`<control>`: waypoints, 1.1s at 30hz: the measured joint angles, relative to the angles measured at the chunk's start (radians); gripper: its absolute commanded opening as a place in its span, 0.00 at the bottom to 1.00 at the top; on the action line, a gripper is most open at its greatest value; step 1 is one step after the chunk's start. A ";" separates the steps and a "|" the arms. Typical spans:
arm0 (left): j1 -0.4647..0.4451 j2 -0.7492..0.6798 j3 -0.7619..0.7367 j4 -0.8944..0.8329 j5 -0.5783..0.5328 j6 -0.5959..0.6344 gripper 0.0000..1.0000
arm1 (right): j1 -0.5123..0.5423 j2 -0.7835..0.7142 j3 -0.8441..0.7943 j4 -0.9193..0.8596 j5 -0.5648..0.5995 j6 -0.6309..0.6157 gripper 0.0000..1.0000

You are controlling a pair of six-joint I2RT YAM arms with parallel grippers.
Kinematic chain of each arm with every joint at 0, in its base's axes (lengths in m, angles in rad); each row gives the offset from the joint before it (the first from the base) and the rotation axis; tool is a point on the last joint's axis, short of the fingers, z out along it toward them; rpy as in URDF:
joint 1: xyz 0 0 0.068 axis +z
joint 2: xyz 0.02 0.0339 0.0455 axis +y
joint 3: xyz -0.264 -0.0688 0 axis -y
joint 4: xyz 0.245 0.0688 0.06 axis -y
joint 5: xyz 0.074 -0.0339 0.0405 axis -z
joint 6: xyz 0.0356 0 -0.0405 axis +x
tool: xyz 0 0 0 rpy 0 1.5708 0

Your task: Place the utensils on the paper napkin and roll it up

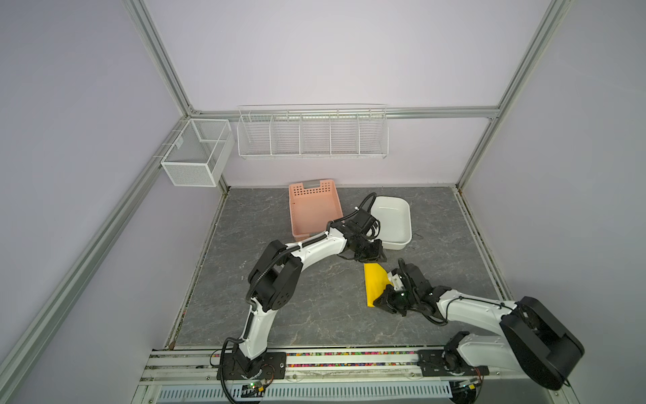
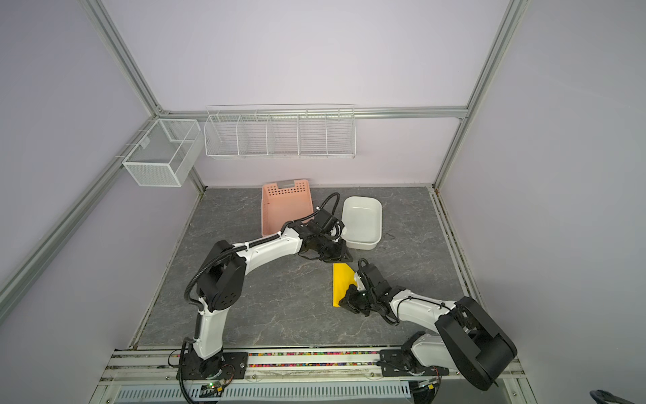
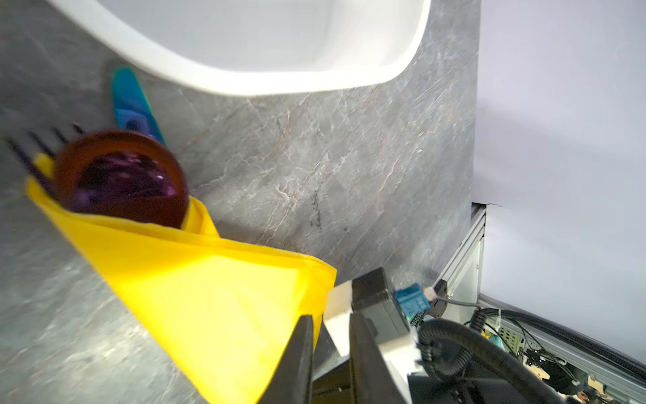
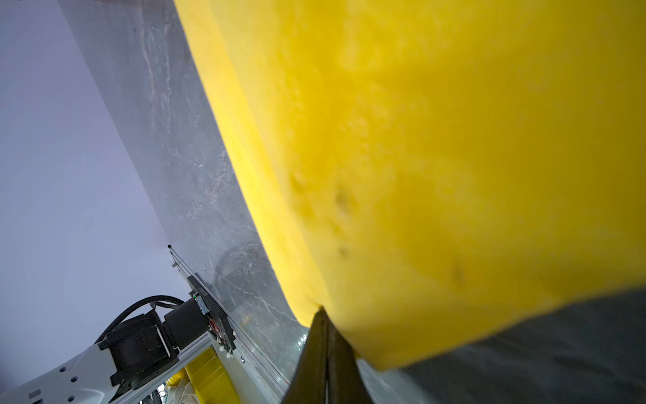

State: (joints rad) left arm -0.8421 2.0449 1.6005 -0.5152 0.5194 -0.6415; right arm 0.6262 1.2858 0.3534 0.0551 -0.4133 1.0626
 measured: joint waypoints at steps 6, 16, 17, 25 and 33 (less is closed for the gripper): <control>0.029 -0.059 -0.075 -0.004 -0.006 -0.002 0.10 | 0.000 0.008 0.000 0.010 -0.006 0.000 0.07; -0.016 0.027 -0.143 0.025 0.024 -0.014 0.02 | 0.000 0.015 0.000 0.021 -0.014 0.000 0.07; -0.020 0.039 -0.143 0.030 0.028 -0.016 0.02 | 0.000 0.015 0.000 0.021 -0.014 0.000 0.07; -0.027 0.098 -0.143 0.061 0.054 -0.020 0.02 | 0.000 0.014 0.000 0.021 -0.014 0.000 0.07; -0.027 0.102 -0.146 0.074 0.063 -0.020 0.01 | -0.035 -0.076 0.010 -0.087 -0.021 -0.015 0.08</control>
State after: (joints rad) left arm -0.8692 2.1471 1.4544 -0.4408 0.5823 -0.6613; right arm 0.5915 1.2098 0.3634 -0.0319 -0.4343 1.0473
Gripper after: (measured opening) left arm 0.048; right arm 0.083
